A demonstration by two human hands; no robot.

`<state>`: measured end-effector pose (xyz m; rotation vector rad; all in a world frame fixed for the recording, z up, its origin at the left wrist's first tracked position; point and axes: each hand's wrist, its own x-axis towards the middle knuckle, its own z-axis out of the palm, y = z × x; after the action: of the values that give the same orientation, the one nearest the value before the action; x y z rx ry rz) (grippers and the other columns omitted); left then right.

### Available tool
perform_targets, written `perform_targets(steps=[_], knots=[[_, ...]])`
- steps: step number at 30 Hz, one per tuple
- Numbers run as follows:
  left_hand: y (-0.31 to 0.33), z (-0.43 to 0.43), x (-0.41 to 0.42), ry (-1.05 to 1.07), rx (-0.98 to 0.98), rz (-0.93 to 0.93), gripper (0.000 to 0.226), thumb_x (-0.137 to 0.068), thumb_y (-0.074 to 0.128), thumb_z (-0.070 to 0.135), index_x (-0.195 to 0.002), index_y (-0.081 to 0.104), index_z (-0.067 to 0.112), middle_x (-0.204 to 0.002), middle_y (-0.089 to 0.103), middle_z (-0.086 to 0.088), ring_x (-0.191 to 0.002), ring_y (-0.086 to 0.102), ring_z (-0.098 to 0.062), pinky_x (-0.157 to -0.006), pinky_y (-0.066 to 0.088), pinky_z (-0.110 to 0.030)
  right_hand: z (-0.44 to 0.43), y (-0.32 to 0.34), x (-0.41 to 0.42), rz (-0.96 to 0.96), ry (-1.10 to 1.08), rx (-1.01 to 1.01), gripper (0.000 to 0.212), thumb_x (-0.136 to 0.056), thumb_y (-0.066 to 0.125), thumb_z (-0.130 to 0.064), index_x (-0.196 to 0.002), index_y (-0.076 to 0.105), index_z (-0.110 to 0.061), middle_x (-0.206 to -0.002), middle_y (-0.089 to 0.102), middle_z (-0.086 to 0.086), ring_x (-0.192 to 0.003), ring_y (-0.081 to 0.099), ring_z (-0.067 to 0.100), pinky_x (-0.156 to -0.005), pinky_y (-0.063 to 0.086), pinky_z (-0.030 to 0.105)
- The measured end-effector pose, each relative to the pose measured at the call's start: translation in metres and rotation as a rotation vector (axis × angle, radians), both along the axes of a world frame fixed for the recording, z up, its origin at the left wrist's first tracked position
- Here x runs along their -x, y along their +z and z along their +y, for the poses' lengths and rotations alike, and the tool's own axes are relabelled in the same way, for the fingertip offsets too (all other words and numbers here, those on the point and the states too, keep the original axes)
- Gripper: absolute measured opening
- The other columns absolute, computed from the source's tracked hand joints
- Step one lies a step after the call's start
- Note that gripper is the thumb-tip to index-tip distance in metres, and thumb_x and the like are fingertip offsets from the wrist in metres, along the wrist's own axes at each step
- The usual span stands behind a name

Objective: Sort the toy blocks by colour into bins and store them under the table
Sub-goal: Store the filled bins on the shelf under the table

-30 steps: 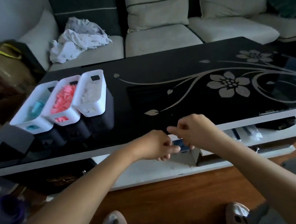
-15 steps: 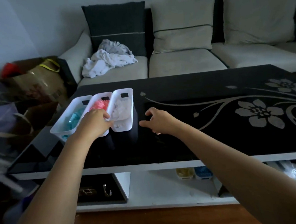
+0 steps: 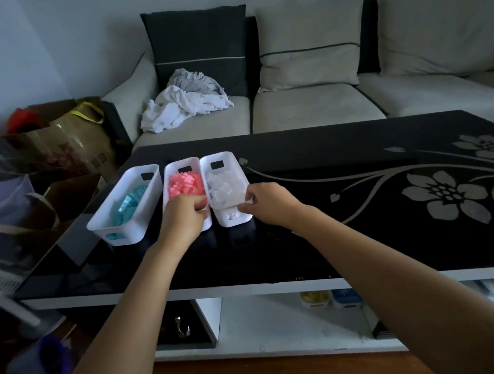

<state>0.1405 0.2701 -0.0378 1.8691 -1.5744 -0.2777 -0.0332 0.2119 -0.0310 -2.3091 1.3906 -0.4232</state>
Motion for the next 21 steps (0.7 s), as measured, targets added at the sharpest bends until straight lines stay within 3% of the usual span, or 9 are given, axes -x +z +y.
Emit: perform_targets(steps=[4,6,9,13,15,18,19,21], knots=[[0.003,-0.001,0.030,-0.135,-0.079,-0.001,0.020,-0.087,0.061,0.004,-0.093,0.069,0.021,-0.084,0.059,0.004,-0.085,0.059,-0.014,-0.080,0.048,-0.030,0.015,0.017,0.037,0.085,-0.038,0.012,0.044,-0.093,0.048,-0.048,-0.077,0.055,-0.008,-0.080,0.057,0.004,-0.077,0.052,0.019,-0.068,0.040,0.031],[0.006,0.003,0.048,-0.219,-0.115,-0.019,0.023,-0.088,0.060,0.004,-0.103,0.070,0.019,-0.092,0.064,0.004,-0.092,0.062,-0.013,-0.089,0.048,-0.029,0.023,0.028,0.058,0.199,-0.045,0.004,0.051,-0.095,0.042,-0.050,-0.068,0.053,-0.009,-0.073,0.054,0.004,-0.075,0.053,0.021,-0.068,0.039,0.031],[0.010,0.011,0.075,-0.395,-0.193,-0.092,0.031,-0.090,0.058,0.006,-0.120,0.064,0.014,-0.110,0.068,-0.003,-0.101,0.064,-0.017,-0.091,0.050,-0.029,0.033,0.044,0.094,0.410,0.009,-0.107,0.051,-0.096,0.040,-0.049,-0.091,0.067,-0.007,-0.085,0.070,0.006,-0.082,0.065,0.020,-0.074,0.046,0.027],[0.029,0.019,0.089,-0.555,-0.329,-0.140,0.024,-0.092,0.058,0.022,-0.113,0.068,0.027,-0.104,0.069,0.005,-0.094,0.065,-0.012,-0.087,0.053,-0.031,0.042,0.059,0.131,0.361,-0.045,-0.340,0.042,-0.091,0.047,-0.052,-0.090,0.066,-0.015,-0.077,0.073,-0.004,-0.068,0.069,0.010,-0.065,0.046,0.020],[0.041,0.020,0.091,-0.505,-0.210,-0.110,0.019,-0.090,0.060,0.029,-0.105,0.071,0.024,-0.101,0.069,0.004,-0.090,0.065,-0.012,-0.081,0.053,-0.029,0.038,0.067,0.146,0.297,-0.117,-0.278,0.037,-0.090,0.050,-0.051,-0.086,0.064,-0.017,-0.072,0.072,-0.003,-0.062,0.067,0.009,-0.063,0.046,0.022],[0.047,0.010,0.084,-0.209,0.021,-0.111,0.036,-0.089,0.060,0.034,-0.123,0.059,0.021,-0.117,0.057,0.000,-0.102,0.059,-0.016,-0.076,0.043,-0.020,0.023,0.066,0.162,0.117,-0.302,-0.060,0.037,-0.090,0.054,-0.047,-0.082,0.064,-0.012,-0.073,0.071,0.001,-0.060,0.065,0.012,-0.066,0.049,0.027],[0.045,0.005,0.080,-0.126,-0.005,-0.112,0.042,-0.090,0.058,0.036,-0.128,0.054,0.018,-0.118,0.055,-0.001,-0.106,0.057,-0.019,-0.076,0.039,-0.019,0.016,0.061,0.165,0.067,-0.354,-0.037,0.038,-0.090,0.054,-0.046,-0.085,0.065,-0.009,-0.078,0.071,0.005,-0.065,0.067,0.016,-0.071,0.052,0.031],[0.039,-0.001,0.075,-0.060,-0.199,-0.034,0.040,-0.094,0.053,0.035,-0.122,0.056,0.008,-0.101,0.057,0.005,-0.094,0.060,-0.019,-0.065,0.039,-0.017,0.005,0.050,0.162,0.043,-0.395,-0.124,0.042,-0.092,0.053,-0.042,-0.097,0.066,-0.002,-0.090,0.072,0.016,-0.079,0.069,0.026,-0.082,0.053,0.038]])
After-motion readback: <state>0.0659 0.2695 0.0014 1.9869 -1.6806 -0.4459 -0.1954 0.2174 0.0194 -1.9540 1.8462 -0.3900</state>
